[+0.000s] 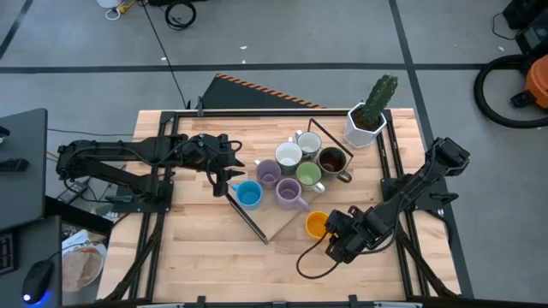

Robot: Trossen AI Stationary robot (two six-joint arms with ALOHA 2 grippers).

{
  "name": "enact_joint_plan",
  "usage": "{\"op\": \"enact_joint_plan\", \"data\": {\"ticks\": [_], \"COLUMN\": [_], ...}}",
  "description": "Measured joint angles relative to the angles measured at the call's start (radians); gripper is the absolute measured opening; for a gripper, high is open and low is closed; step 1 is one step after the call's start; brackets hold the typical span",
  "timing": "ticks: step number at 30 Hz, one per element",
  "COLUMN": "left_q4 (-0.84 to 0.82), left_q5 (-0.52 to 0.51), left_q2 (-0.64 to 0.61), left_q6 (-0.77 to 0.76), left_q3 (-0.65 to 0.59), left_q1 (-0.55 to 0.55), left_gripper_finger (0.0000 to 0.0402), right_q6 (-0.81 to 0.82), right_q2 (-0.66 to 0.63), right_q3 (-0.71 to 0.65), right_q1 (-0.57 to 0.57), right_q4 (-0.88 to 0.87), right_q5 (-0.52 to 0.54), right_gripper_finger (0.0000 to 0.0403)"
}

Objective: Place coffee mugs
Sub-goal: Put the orange mug on the shelf

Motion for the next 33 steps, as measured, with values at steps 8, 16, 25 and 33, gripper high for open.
{"op": "enact_joint_plan", "data": {"ticks": [8,16,25,33], "left_q4": [0.000,-0.002,-0.013,-0.023], "left_q5": [0.000,0.000,0.000,0.000], "left_q2": [0.000,0.000,0.000,0.000], "left_q6": [-0.001,-0.002,0.006,0.008], "left_q3": [0.000,0.000,0.000,0.000], "left_q1": [0.000,0.000,-0.011,-0.049], "left_gripper_finger": [0.0117,0.0117,0.0117,0.0117], "right_q6": [-0.023,-0.016,-0.016,-0.118], "right_q2": [0.000,0.000,0.001,0.024], "right_q3": [-0.074,-0.074,-0.048,0.093], "right_q1": [-0.002,-0.001,0.016,0.014], "right_q4": [0.129,0.188,0.296,0.288], "right_q5": [0.027,0.075,0.076,0.175], "right_gripper_finger": [0.0142,0.0063,0.0063,0.0063]}}
